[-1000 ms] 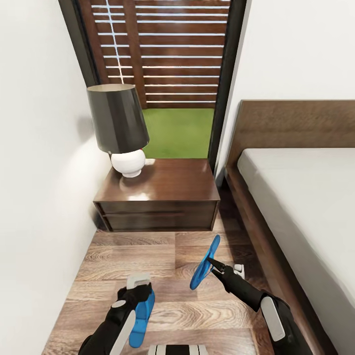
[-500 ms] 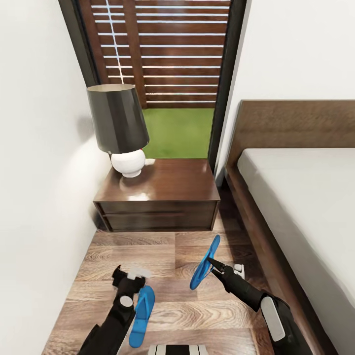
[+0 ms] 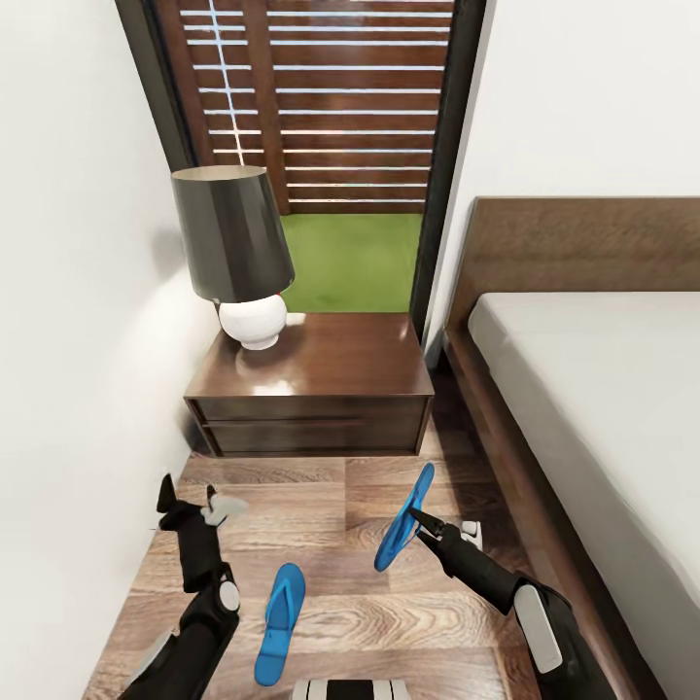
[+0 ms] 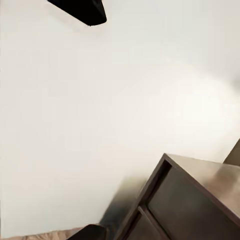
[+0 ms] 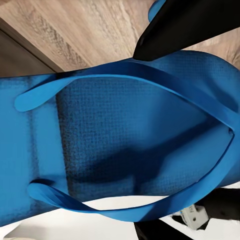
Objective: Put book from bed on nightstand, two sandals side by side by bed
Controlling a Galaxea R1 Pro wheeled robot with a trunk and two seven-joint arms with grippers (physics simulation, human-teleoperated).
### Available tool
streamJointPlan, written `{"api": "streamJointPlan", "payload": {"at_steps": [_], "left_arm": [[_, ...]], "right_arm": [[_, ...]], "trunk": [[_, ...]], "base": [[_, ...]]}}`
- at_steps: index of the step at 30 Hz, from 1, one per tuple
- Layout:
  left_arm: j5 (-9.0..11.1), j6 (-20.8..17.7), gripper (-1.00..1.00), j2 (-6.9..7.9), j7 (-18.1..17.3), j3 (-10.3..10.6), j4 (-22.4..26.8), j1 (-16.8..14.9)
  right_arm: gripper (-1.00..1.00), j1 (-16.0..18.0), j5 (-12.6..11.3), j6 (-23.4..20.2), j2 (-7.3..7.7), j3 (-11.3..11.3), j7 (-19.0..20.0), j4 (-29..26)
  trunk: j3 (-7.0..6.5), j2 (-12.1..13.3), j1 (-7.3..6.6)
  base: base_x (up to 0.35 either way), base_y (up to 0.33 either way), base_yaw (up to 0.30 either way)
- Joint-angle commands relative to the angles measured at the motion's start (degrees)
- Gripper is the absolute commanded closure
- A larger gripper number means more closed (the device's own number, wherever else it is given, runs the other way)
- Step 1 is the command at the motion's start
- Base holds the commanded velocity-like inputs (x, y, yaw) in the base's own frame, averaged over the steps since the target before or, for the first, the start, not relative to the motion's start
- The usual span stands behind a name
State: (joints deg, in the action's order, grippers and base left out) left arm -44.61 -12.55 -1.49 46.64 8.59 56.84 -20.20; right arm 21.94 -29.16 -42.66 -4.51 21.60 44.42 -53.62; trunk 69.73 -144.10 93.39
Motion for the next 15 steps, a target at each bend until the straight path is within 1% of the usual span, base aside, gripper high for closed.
{"api": "streamJointPlan", "payload": {"at_steps": [1, 2, 5, 7, 8, 10, 11, 13, 14, 15], "left_arm": [[-0.6, -0.5, -1.0, 1.71, 0.4, 0.1, 0.0, 0.0], [-0.7, -0.5, -1.0, 2.5, 0.4, 0.1, 0.0, 0.0], [-0.6, 0.2, -1.0, 3.09, 0.2, 0.2, -0.2, 0.0], [-0.7, 2.0, -1.0, 3.23, -0.2, 0.4, -0.7, 0.0], [-0.8, 4.3, -1.0, 3.21, -0.4, 0.5, -1.9, 0.1], [-1.0, 6.6, -1.0, 3.1, -0.5, 0.8, -2.9, 0.1], [-1.2, 7.7, -1.0, 2.96, -0.5, 1.4, -3.5, 0.2], [-3.4, 9.0, -1.0, 2.81, -0.4, 5.1, -4.5, 0.3], [-4.0, 9.1, -1.0, 2.81, -0.2, 5.9, -4.6, 0.3], [-5.1, 9.4, -1.0, 2.89, -0.1, 7.2, -4.7, 0.4]], "right_arm": [[1.0, 0.0, 0.0, -0.3, -0.06, 0.2, 0.1, 0.0], [1.0, 0.0, 0.0, -0.3, -0.06, 0.2, 0.1, 0.0], [1.0, 0.0, 0.0, -0.3, -0.06, 0.2, 0.1, 0.0], [1.0, 0.0, 0.0, -0.3, -0.06, 0.2, 0.1, 0.0], [1.0, 0.0, 0.0, -0.3, -0.06, 0.2, 0.1, 0.0], [1.0, 0.0, 0.0, -0.3, -0.06, 0.2, 0.1, 0.0], [1.0, 0.0, 0.0, -0.3, -0.06, 0.2, 0.1, 0.0], [1.0, 0.0, 0.0, -0.3, -0.06, 0.2, 0.1, 0.0], [1.0, 0.0, 0.0, -0.3, -0.06, 0.2, 0.1, 0.0], [1.0, 0.0, 0.0, -0.3, -0.06, 0.2, 0.1, 0.0]], "trunk": [[0.04, 0.0, -0.01], [0.04, 0.0, -0.01], [0.04, 0.0, -0.01], [0.04, 0.0, -0.01], [0.04, 0.0, -0.01], [0.04, 0.0, -0.01], [0.04, 0.0, -0.01], [0.04, 0.0, -0.01], [0.04, 0.0, -0.01], [0.04, 0.0, -0.01]], "base": [[0.0, 0.0, 0.0], [0.0, 0.0, 0.0], [0.0, 0.0, 0.0], [0.0, 0.0, 0.0], [0.0, 0.0, 0.0], [0.0, 0.0, 0.0], [0.0, 0.0, 0.0], [0.0, 0.0, 0.0], [0.0, 0.0, 0.0], [0.0, 0.0, 0.0]]}}
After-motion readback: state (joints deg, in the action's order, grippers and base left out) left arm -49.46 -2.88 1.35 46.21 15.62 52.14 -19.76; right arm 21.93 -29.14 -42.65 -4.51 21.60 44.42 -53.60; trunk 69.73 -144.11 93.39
